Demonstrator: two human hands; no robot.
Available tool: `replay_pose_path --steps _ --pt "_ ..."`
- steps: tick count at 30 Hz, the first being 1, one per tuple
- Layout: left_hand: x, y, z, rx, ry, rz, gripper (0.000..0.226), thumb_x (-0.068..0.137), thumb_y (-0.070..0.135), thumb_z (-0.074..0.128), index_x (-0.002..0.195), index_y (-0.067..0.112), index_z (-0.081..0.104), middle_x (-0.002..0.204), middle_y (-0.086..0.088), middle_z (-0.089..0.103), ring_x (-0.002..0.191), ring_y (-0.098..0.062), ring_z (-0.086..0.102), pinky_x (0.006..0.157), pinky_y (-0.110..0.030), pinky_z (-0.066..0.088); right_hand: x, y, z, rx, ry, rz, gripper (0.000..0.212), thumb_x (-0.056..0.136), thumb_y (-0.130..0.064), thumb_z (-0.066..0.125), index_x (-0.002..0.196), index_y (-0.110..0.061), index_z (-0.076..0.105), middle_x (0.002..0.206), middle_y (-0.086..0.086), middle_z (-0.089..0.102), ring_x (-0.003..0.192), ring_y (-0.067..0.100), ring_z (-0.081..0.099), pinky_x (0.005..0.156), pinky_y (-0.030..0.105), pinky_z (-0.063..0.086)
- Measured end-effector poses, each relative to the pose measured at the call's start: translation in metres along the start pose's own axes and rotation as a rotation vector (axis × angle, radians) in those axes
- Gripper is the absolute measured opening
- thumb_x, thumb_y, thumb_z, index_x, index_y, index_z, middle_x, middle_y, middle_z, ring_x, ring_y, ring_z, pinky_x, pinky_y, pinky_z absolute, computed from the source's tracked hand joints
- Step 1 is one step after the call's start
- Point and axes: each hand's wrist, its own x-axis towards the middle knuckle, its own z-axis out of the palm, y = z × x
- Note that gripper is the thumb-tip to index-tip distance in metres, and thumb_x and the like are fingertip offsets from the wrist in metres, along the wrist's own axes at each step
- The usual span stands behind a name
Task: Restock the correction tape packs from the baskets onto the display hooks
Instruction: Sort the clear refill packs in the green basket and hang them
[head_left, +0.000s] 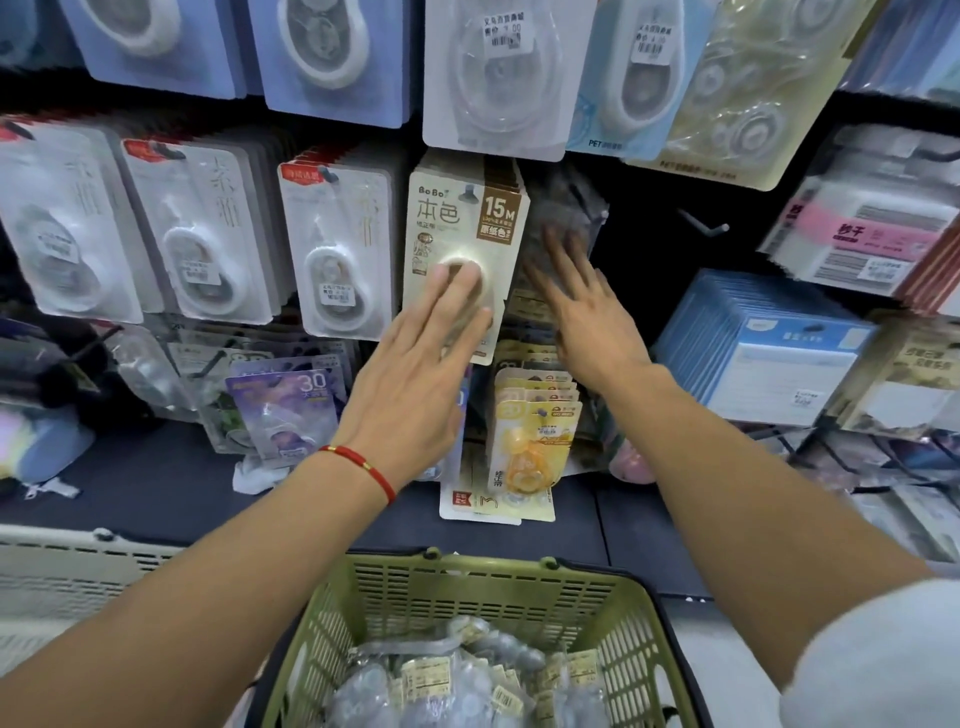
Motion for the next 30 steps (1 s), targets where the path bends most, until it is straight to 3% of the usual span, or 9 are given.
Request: replay_pose_path --steps 3,5,8,11,14,17,20,24,30 --pt "-0.006 0.002 -0.002 -0.04 0.0 0.001 0.081 0.083 0.001 0.055 0.161 0.008 0.034 0.175 -0.014 0.001 0.162 -0.032 -0.001 0.128 -0.049 0.023 -0.004 -0.005 -0.002 0.021 0.038 0.014 0.09 0.088 -0.003 0.066 0.166 -0.02 0.023 0.177 0.011 -0.002 0.163 0.034 0.002 0.128 0.054 0.025" --pt "-0.017 0.004 -0.005 -0.066 -0.024 -0.013 0.079 0.082 0.002 0.058 0.158 0.009 0.041 0.174 -0.014 0.01 0.162 -0.033 0.009 0.128 -0.048 0.025 -0.016 -0.011 -0.002 0.121 0.129 0.044 0.07 0.088 -0.003 0.063 0.155 -0.01 0.044 0.171 0.018 0.023 0.156 0.038 0.027 0.12 0.053 0.037" --pt "-0.042 0.008 -0.009 -0.02 -0.156 -0.026 0.071 0.08 0.008 0.063 0.15 0.012 0.051 0.169 -0.016 0.027 0.155 -0.037 0.026 0.124 -0.053 0.027 -0.054 -0.024 0.008 0.401 0.338 0.104 0.039 0.091 -0.005 0.057 0.129 -0.008 0.064 0.136 0.01 0.061 0.112 0.029 0.062 0.092 0.048 0.054" --pt "-0.081 0.014 -0.004 -0.013 -0.359 -0.03 0.061 0.085 0.018 0.063 0.145 0.018 0.054 0.159 -0.011 0.041 0.147 -0.034 0.034 0.116 -0.048 0.032 -0.092 -0.043 0.02 0.65 0.333 0.147 0.023 0.089 -0.016 0.055 0.105 -0.018 0.07 0.088 -0.009 0.066 0.07 0.015 0.061 0.07 0.036 0.052" --pt "-0.127 0.022 0.013 -0.033 -0.654 -0.07 0.055 0.092 0.024 0.057 0.147 0.024 0.05 0.152 -0.002 0.045 0.14 -0.028 0.039 0.109 -0.043 0.04 -0.125 -0.069 0.042 0.757 -0.044 0.072 0.019 0.088 -0.019 0.056 0.098 -0.02 0.073 0.069 -0.016 0.061 0.065 0.017 0.061 0.067 0.033 0.049" --pt "-0.18 0.033 0.038 -0.034 -0.906 -0.136 0.053 0.092 0.022 0.057 0.145 0.027 0.053 0.147 -0.002 0.05 0.139 -0.028 0.043 0.106 -0.045 0.044 -0.172 -0.108 0.075 0.705 -0.597 -0.103 0.019 0.096 -0.02 0.061 0.109 -0.022 0.075 0.091 -0.005 0.072 0.085 0.02 0.067 0.077 0.034 0.051" --pt "-0.231 0.043 0.058 -0.1 -1.083 -0.303 0.054 0.094 0.017 0.058 0.147 0.026 0.054 0.153 -0.005 0.049 0.144 -0.029 0.041 0.115 -0.044 0.041 -0.23 -0.156 0.113 0.578 -0.926 -0.289 0.035 0.101 -0.036 0.063 0.132 -0.02 0.067 0.126 0.006 0.071 0.116 0.026 0.064 0.092 0.035 0.05" --pt "-0.261 0.045 0.068 -0.176 -1.074 -0.484 0.048 0.095 0.017 0.059 0.142 0.024 0.059 0.146 -0.008 0.057 0.136 -0.03 0.05 0.11 -0.042 0.047 -0.287 -0.213 0.149 0.539 -1.027 -0.274 0.07 0.098 -0.057 0.06 0.152 -0.016 0.044 0.152 0.014 0.049 0.138 0.036 0.049 0.107 0.045 0.046" --pt "-0.251 0.038 0.065 -0.299 -0.798 -0.734 0.034 0.093 0.018 0.065 0.127 0.025 0.069 0.129 -0.009 0.071 0.118 -0.03 0.066 0.099 -0.042 0.055 -0.298 -0.24 0.166 0.738 -1.055 -0.063 0.056 0.092 -0.04 0.078 0.132 -0.01 0.052 0.128 0.013 0.055 0.117 0.034 0.057 0.085 0.034 0.044"
